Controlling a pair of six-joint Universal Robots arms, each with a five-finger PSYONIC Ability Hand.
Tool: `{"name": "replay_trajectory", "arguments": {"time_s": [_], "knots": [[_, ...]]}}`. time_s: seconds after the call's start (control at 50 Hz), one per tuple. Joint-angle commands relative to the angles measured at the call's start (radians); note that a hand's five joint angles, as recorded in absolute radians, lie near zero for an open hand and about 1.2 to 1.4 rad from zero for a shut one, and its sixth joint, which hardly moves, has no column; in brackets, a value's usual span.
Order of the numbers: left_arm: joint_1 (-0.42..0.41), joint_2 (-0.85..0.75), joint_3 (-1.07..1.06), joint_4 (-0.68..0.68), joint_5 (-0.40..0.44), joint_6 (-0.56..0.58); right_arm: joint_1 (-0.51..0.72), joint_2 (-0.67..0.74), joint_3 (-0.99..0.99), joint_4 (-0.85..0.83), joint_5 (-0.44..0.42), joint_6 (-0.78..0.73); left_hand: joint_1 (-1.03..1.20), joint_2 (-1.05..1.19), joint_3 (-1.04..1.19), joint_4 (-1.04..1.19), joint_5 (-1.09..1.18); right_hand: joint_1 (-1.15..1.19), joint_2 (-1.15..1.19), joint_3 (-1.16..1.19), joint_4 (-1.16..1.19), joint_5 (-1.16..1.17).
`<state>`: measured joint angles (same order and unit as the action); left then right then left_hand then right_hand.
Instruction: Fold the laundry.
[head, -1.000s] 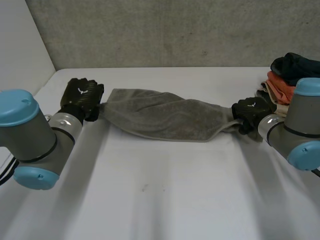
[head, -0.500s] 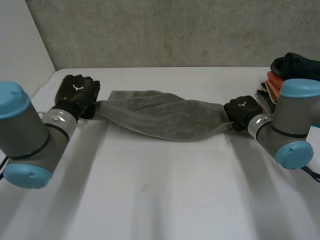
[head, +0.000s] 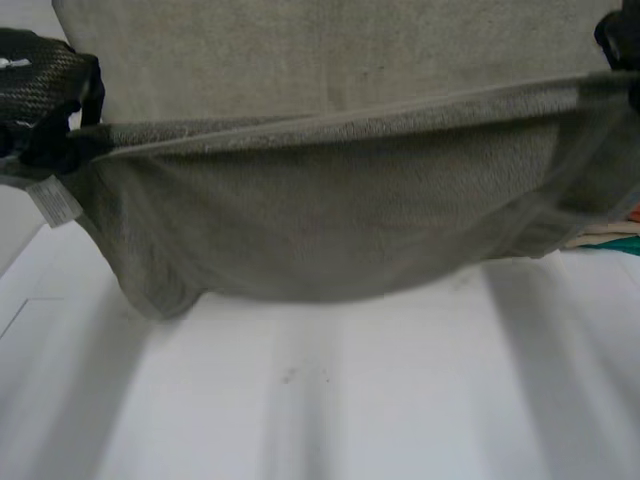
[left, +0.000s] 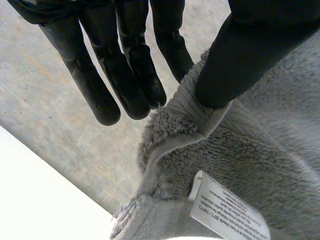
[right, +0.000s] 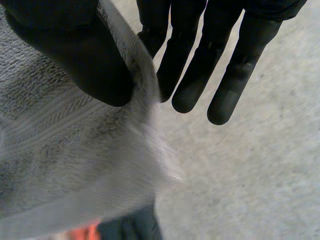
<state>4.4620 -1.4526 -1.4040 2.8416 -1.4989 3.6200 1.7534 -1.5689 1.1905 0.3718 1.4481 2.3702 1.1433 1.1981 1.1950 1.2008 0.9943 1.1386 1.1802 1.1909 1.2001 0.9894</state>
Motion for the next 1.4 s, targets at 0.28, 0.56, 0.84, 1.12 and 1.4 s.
{"name": "replay_trajectory", "arguments": {"time_s": [0.28, 0.56, 0.84, 1.12, 1.4], "knots": [[0.008, -0.620, 0.341, 0.405, -0.040, 0.098, 0.081, 0.556, -0.281, -0.308, 0.140, 0.027, 0.253, 0.198, 0.201, 0.195, 0.227, 0.258, 0.216, 0.205, 0.196, 0.232], [-0.006, -0.532, 0.324, 0.992, -0.126, -0.006, 0.118, 0.553, -0.298, -1.074, 0.173, 0.175, 0.253, 0.198, 0.201, 0.195, 0.227, 0.258, 0.216, 0.205, 0.196, 0.232], [0.000, -0.567, -0.010, 0.960, -0.063, -0.011, 0.104, 0.671, -0.028, -0.958, 0.045, 0.218, 0.253, 0.198, 0.201, 0.195, 0.227, 0.258, 0.216, 0.205, 0.196, 0.232], [-0.012, -0.559, -0.208, 0.517, -0.150, 0.118, 0.104, 0.626, 0.171, -0.518, 0.043, 0.091, 0.253, 0.198, 0.201, 0.195, 0.227, 0.258, 0.216, 0.205, 0.196, 0.232], [-0.079, -0.150, -0.561, 0.070, -0.192, 0.278, 0.034, 0.159, 0.564, -0.076, 0.049, -0.307, 0.253, 0.198, 0.201, 0.195, 0.227, 0.258, 0.216, 0.205, 0.196, 0.232]]}}
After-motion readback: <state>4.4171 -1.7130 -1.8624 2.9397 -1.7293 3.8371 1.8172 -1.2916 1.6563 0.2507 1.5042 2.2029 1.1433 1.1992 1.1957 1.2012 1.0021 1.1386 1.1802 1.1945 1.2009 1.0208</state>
